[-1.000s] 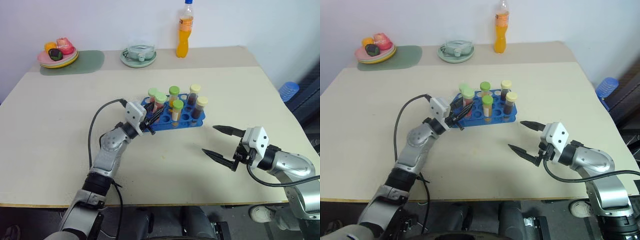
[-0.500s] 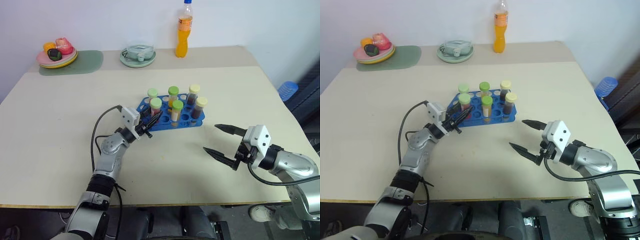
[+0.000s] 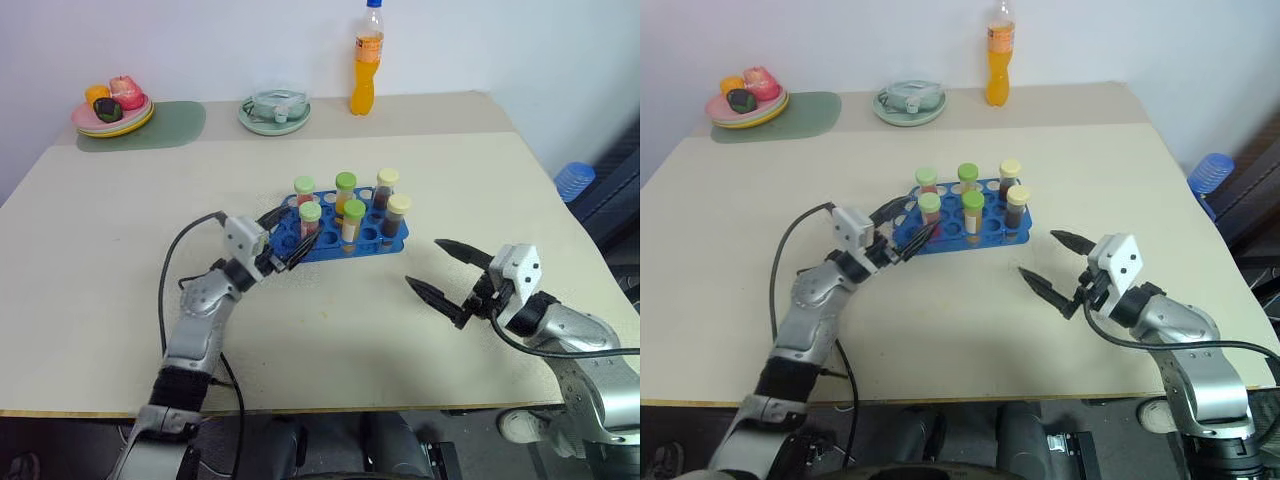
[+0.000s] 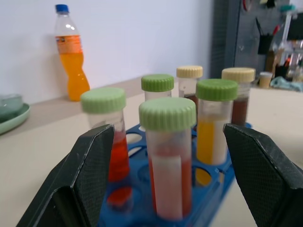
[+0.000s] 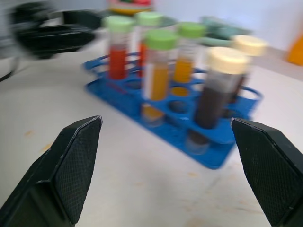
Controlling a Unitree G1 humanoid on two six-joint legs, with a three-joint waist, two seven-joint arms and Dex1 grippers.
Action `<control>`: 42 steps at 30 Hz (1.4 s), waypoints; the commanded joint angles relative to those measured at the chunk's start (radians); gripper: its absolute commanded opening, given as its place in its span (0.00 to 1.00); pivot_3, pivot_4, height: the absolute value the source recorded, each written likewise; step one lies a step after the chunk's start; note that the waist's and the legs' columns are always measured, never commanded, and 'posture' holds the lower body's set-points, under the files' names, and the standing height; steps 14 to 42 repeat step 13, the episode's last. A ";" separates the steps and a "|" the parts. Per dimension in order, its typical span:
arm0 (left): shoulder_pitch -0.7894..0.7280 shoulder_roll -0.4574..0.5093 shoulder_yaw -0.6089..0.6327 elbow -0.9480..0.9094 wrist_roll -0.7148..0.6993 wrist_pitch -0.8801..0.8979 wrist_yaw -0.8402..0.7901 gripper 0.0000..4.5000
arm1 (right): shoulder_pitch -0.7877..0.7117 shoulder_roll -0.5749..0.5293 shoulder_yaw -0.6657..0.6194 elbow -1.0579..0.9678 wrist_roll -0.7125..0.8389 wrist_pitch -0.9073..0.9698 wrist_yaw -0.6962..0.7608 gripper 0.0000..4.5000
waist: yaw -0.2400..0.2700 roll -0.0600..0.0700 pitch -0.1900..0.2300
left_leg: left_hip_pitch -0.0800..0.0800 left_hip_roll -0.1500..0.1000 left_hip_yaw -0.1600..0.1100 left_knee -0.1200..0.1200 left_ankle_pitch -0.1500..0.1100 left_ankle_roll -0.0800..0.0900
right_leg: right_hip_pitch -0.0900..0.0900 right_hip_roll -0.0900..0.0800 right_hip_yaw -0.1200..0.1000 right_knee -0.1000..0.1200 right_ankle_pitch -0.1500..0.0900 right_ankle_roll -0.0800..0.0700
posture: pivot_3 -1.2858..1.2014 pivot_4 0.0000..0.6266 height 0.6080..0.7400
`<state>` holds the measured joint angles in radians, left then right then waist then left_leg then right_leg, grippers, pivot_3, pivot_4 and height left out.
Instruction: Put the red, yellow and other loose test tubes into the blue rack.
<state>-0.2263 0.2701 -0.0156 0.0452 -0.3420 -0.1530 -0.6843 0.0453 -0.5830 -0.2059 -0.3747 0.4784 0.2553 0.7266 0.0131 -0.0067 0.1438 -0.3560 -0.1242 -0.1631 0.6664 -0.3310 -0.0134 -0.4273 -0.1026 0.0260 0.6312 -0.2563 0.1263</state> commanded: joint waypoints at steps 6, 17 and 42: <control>0.200 0.155 0.168 -0.161 -0.135 0.071 -0.065 0.83 | 0.073 0.064 -0.094 0.035 -0.033 -0.048 -0.116 1.00 | 0.012 0.001 0.000 | 0.000 -0.001 0.000 0.000 0.000 0.000 | 0.001 0.000 0.000 0.000 0.000 0.000 | 0.52 0.24 1.00; 0.241 0.185 0.208 -0.171 -0.155 0.127 -0.080 0.83 | 0.161 0.107 -0.107 0.039 -0.036 -0.083 -0.123 1.00 | 0.023 0.001 0.000 | 0.001 0.000 0.000 0.000 0.000 0.001 | 0.001 0.000 0.000 0.000 0.000 0.000 | 0.52 0.24 1.00; 0.241 0.185 0.208 -0.171 -0.155 0.127 -0.080 0.83 | 0.161 0.107 -0.107 0.039 -0.036 -0.083 -0.123 1.00 | 0.023 0.001 0.000 | 0.001 0.000 0.000 0.000 0.000 0.001 | 0.001 0.000 0.000 0.000 0.000 0.000 | 0.52 0.24 1.00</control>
